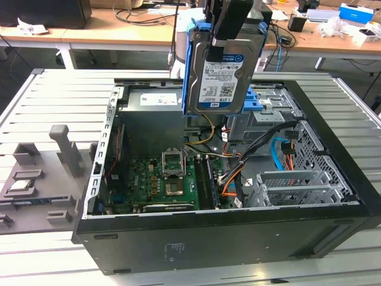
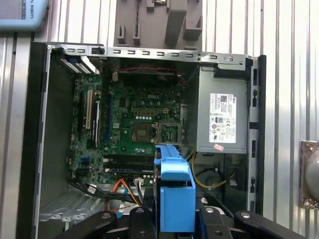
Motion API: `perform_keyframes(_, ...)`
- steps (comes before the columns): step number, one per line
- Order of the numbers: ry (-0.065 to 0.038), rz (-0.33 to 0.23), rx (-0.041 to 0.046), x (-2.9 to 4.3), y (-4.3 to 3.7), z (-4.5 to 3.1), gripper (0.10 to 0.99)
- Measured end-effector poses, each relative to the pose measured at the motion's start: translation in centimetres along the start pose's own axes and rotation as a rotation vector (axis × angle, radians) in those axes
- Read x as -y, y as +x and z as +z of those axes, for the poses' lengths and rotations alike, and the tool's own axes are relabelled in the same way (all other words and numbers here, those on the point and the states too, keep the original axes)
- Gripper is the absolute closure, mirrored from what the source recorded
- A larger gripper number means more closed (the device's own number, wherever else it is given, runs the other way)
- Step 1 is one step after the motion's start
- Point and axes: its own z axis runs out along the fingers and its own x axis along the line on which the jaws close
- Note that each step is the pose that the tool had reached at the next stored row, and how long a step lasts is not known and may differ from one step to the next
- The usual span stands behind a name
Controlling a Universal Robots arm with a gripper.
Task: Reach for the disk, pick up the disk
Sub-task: 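Pick up the disk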
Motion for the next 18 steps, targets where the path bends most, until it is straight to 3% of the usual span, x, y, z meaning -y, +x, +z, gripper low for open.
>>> perform_keyframes(18, 0.0, 0.0, -0.0001, -0.1, 2.23, 0.03, 0.722)
